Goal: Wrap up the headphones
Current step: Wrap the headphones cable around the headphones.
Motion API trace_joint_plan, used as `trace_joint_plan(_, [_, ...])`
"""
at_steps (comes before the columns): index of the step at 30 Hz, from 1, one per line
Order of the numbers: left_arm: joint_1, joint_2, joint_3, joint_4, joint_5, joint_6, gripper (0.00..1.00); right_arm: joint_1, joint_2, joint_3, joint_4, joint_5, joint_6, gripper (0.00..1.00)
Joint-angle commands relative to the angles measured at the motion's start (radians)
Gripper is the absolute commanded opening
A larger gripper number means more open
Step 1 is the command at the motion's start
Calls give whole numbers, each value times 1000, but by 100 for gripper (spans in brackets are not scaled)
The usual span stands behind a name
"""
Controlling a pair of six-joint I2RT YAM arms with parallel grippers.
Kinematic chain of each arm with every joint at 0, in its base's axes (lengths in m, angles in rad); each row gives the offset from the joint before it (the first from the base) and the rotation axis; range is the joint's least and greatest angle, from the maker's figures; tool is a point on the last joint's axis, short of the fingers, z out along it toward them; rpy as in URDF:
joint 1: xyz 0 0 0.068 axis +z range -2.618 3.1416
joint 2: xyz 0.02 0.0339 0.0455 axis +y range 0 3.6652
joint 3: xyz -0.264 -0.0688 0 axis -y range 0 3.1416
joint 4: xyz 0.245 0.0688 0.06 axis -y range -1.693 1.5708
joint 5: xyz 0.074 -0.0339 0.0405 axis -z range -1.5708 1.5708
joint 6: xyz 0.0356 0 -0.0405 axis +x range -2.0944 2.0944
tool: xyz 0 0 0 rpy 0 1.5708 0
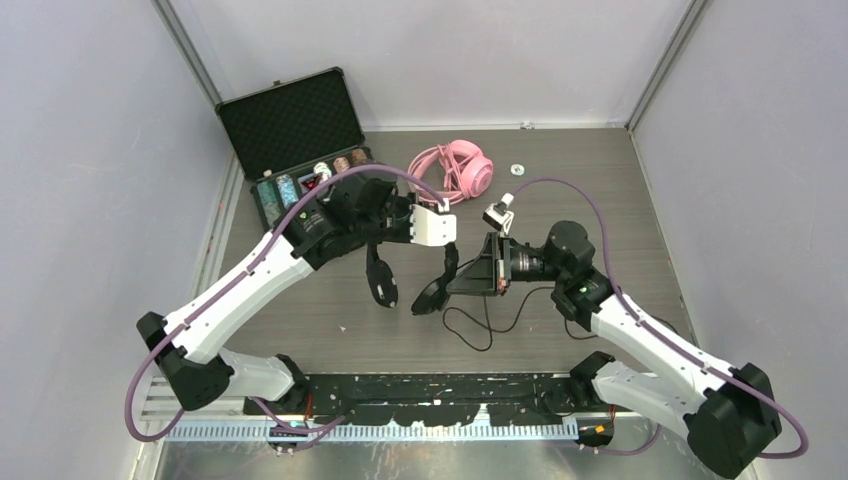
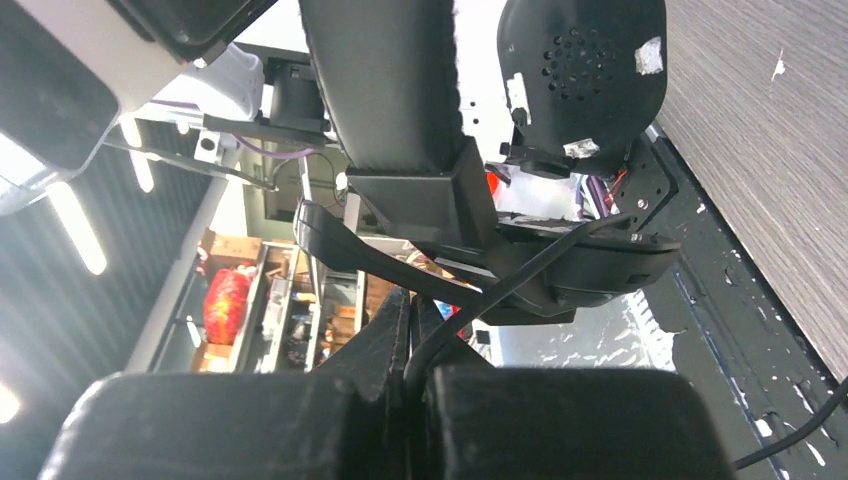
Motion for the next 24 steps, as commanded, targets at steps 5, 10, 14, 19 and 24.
trace_joint_plan(5, [5,-78,-122,42,-148,-57,0,-5,39,-16,367,69,159,10])
trace_joint_plan(10, [5,-110,-157,30,-244,-178,0,-5,40,-10,397,126,179,11])
trace_joint_plan(14, [5,-127,-164,-2,-318,-313,0,-6,45,3,343,177,152,6])
trace_joint_plan(19, [5,-120,-148,-52,-439,-502,0,-4,72,29,334,238,152,9])
trace_joint_plan(24, [5,-103,-140,-110,-485,-676,0,-3,151,122,304,270,130,8])
